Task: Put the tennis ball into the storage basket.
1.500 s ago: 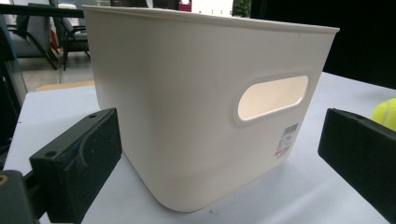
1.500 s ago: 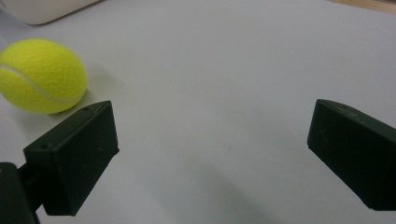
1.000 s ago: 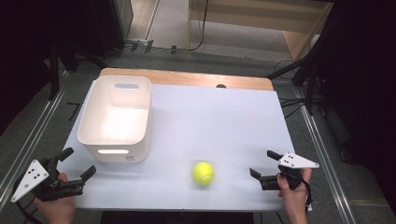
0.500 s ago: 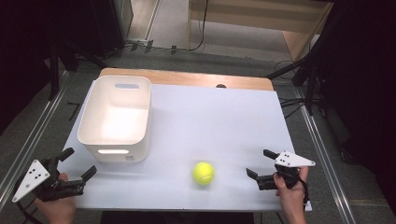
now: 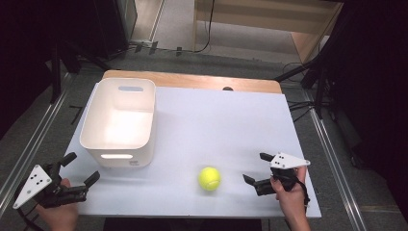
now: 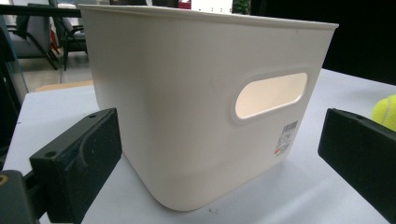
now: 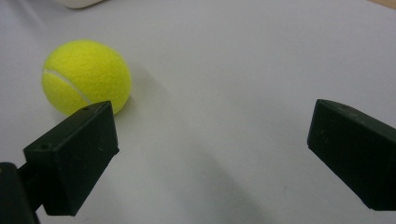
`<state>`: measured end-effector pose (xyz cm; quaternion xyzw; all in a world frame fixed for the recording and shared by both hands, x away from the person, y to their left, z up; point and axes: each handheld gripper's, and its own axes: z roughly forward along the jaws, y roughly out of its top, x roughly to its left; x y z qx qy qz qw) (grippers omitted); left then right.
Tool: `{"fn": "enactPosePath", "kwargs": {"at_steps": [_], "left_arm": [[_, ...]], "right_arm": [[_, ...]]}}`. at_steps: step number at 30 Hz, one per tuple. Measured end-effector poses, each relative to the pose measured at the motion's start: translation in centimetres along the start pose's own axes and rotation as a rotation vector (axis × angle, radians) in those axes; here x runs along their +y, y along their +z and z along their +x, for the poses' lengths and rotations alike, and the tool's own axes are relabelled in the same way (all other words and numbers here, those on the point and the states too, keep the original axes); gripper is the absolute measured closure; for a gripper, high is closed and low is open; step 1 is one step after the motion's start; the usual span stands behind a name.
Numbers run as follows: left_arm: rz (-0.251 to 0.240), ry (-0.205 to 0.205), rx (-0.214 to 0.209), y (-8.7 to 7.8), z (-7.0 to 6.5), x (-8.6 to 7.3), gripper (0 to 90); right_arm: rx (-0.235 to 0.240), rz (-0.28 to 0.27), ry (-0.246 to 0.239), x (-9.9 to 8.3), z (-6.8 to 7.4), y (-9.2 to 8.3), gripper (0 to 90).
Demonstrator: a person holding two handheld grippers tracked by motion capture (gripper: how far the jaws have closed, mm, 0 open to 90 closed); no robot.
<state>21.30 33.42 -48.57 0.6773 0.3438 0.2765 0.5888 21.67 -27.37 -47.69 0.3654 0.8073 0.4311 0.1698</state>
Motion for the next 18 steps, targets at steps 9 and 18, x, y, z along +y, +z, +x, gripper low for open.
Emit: {"fn": "enactPosePath", "kwargs": {"at_steps": [9,18], "left_arm": [[0.000,0.000,-0.001,0.0,0.0,0.0,0.0],[0.002,0.002,-0.002,0.0,0.0,0.0,0.0]], "right_arm": [[0.050,0.038,-0.037,1.2,0.9,1.2,0.8],[0.096,0.089,-0.082,2.0,2.1,2.4,0.8]]}}
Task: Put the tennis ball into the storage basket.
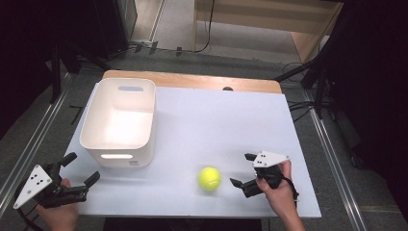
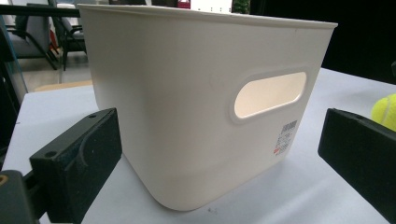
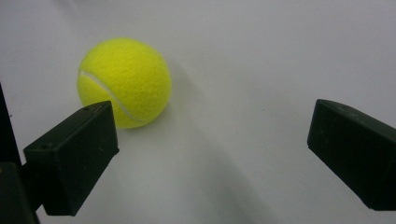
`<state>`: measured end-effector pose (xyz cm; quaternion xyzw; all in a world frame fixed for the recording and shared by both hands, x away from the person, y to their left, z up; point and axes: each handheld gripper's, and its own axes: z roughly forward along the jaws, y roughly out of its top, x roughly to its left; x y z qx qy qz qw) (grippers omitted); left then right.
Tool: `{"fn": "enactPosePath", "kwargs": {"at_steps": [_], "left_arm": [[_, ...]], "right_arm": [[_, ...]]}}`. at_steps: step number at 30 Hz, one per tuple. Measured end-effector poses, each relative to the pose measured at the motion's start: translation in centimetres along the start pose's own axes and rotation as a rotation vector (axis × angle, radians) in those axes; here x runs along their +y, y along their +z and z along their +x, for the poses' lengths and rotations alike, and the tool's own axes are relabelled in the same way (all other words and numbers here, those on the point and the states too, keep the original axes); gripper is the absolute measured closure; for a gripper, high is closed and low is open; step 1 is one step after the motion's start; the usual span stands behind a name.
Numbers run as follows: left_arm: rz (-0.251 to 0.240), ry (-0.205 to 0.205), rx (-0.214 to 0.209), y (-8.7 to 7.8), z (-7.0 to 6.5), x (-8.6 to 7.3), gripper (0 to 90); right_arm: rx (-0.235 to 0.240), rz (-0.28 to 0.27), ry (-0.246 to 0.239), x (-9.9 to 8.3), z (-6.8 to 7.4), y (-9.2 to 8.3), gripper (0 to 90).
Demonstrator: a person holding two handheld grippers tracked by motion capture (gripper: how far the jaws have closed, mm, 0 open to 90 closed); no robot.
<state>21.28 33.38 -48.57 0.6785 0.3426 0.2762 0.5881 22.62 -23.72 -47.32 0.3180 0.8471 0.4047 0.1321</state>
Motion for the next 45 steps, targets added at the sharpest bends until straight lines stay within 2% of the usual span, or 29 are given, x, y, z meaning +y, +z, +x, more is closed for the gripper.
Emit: {"fn": "enactPosePath", "kwargs": {"at_steps": [3,26,41,43,45], "left_arm": [[0.000,0.002,-0.001,0.0,0.0,0.0,0.0],[0.000,0.002,-0.003,0.0,0.0,0.0,0.0],[0.000,0.004,-0.003,0.0,0.0,0.0,0.0],[0.001,0.003,-0.003,0.0,0.0,0.0,0.0],[0.001,0.003,-0.003,0.0,0.0,0.0,0.0]], "right_arm": [[0.007,0.006,-0.020,0.3,0.3,0.4,0.8],[0.083,0.053,-0.085,1.7,2.5,3.5,0.9],[0.129,0.081,-0.099,2.1,3.4,4.9,1.0],[0.133,0.085,-0.098,2.2,3.6,5.1,5.7],[0.142,0.087,-0.102,2.2,3.7,5.3,5.8]]}}
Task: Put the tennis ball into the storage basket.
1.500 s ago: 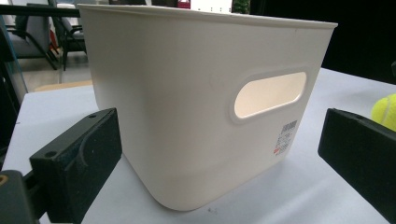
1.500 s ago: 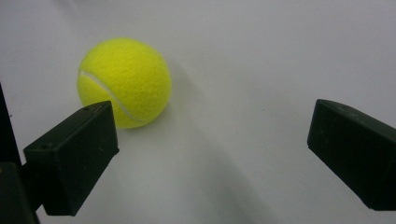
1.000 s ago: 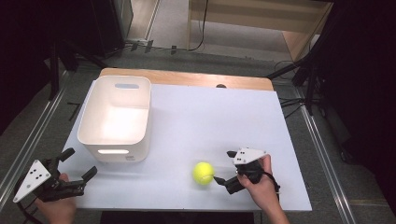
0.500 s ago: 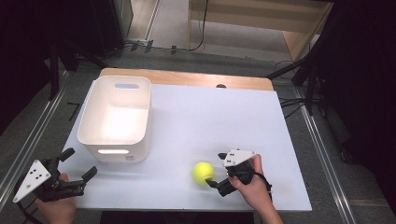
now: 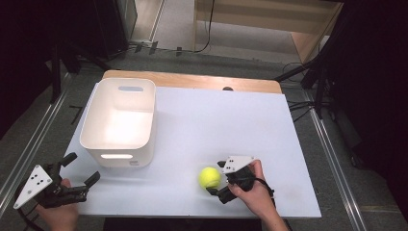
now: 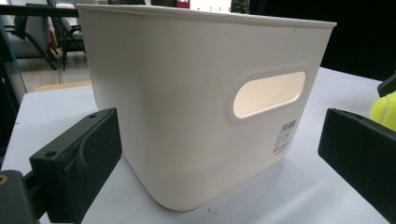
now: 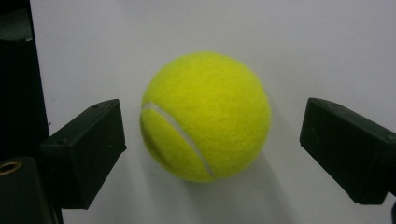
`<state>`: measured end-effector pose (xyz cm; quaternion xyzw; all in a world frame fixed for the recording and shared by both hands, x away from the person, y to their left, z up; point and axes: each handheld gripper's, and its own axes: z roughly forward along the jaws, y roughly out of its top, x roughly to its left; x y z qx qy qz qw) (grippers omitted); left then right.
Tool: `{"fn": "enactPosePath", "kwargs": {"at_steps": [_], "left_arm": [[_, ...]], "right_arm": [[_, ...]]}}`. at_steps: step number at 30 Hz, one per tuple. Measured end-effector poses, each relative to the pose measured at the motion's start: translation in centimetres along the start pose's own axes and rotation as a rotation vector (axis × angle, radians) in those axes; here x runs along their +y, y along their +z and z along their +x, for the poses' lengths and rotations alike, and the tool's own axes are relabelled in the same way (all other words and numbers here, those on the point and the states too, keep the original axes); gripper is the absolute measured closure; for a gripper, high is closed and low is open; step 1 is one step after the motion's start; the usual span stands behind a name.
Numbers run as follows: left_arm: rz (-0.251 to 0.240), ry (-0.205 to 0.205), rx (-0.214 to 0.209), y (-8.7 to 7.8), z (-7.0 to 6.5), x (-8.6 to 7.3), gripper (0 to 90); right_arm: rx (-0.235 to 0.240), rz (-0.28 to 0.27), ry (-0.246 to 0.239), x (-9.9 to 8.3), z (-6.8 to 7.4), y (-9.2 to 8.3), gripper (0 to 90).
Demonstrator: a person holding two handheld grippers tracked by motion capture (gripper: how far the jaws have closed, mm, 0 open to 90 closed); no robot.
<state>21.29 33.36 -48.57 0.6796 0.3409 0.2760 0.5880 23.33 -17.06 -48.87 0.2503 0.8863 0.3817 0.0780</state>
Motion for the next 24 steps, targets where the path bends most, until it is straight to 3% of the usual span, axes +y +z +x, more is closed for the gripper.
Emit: {"fn": "enactPosePath", "kwargs": {"at_steps": [10,22,24], "left_arm": [[0.000,0.000,0.000,0.0,0.0,0.0,0.0],[0.000,0.000,0.000,0.0,0.0,0.0,0.0],[0.001,0.001,0.000,0.0,0.0,0.0,0.0]], "right_arm": [[0.041,0.020,0.029,0.2,0.2,1.1,5.8],[-0.012,0.069,0.041,0.5,0.5,2.1,12.5],[-0.030,0.077,0.026,0.5,0.5,2.2,13.3]]}}
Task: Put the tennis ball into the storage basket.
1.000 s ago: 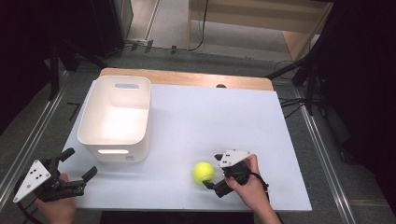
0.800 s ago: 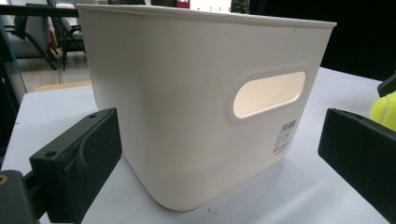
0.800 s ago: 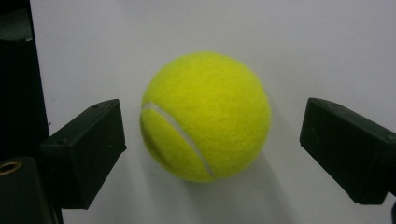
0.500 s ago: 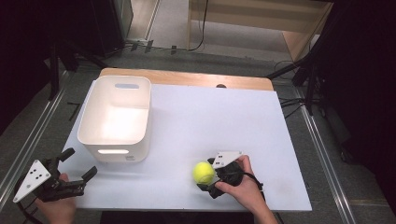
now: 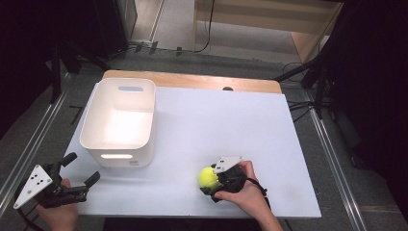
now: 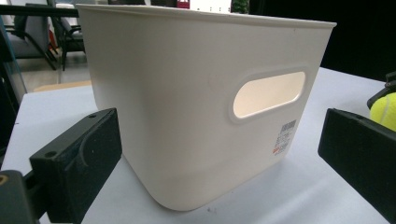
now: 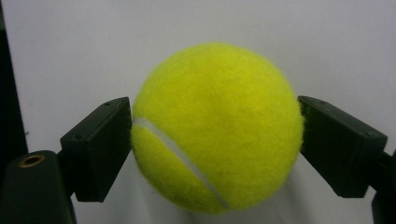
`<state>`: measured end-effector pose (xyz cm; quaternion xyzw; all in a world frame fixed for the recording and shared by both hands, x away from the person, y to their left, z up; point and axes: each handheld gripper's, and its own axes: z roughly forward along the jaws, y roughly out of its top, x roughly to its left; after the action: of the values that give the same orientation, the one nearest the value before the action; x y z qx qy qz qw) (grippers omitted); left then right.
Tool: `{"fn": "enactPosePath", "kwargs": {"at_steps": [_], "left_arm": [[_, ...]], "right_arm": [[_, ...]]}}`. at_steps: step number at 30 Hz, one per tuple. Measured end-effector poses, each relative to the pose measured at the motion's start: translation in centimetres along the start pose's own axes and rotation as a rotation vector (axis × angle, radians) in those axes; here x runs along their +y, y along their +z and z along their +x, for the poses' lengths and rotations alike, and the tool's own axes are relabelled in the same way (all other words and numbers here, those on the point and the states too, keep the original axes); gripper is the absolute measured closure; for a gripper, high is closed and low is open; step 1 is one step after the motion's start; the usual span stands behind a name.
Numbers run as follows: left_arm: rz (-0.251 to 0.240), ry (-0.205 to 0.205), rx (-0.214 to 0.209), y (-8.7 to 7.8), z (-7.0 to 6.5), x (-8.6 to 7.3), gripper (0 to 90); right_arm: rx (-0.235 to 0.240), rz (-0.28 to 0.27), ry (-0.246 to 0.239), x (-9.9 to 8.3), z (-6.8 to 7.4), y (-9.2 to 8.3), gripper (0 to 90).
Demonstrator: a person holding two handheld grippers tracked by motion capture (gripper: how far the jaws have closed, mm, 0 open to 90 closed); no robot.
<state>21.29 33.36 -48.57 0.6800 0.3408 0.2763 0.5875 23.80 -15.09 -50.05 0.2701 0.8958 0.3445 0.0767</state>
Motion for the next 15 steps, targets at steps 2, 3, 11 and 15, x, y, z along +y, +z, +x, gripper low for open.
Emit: {"fn": "enactPosePath", "kwargs": {"at_steps": [2,3,11,15], "left_arm": [[0.001,0.001,0.000,0.00,0.00,0.00,0.0],[0.000,0.000,0.000,0.00,0.00,0.00,0.0],[-0.002,-0.003,-0.001,-0.03,0.01,0.00,0.0],[-0.004,-0.004,-0.003,-0.10,0.05,-0.01,0.0]], "right_arm": [[-0.014,0.002,-0.012,-0.01,0.03,0.12,15.8],[-0.013,0.002,-0.016,-0.03,0.01,0.16,18.4],[0.004,-0.012,-0.013,0.22,0.06,0.21,23.5],[0.013,-0.014,-0.017,0.40,-0.02,0.12,23.6]]}}
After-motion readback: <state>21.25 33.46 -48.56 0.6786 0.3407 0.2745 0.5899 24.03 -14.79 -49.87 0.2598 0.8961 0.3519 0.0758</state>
